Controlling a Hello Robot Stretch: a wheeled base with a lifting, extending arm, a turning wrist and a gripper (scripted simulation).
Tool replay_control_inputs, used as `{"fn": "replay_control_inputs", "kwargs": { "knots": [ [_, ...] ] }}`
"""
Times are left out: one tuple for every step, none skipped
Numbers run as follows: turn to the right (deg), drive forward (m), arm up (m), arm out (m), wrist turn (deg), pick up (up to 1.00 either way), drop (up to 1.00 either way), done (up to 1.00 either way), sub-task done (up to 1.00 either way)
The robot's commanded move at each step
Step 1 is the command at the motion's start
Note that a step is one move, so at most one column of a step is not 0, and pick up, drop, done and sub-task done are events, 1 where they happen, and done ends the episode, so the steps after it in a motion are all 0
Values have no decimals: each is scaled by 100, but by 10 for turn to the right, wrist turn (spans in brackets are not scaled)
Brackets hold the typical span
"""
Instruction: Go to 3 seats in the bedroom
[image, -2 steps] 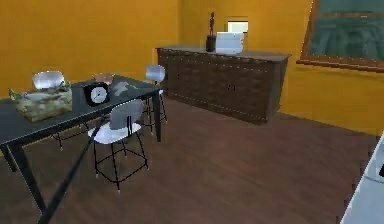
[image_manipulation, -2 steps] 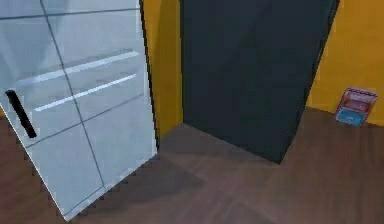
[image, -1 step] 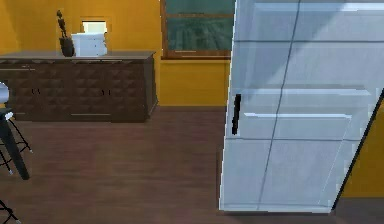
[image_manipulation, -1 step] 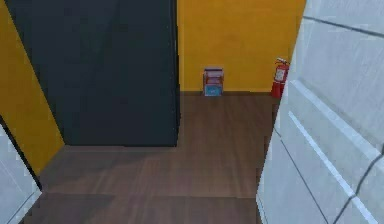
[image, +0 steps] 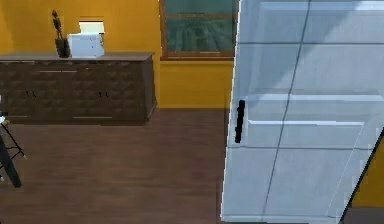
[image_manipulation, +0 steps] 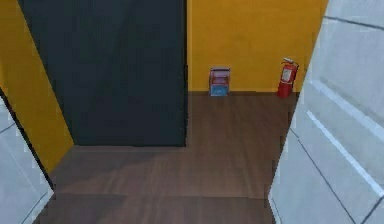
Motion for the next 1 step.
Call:
{"fn": "replay_control_inputs", "kwargs": {
  "knots": [
    [-450, 0, 0, 0, 0, 0, 0, 0, 0]
  ]
}}
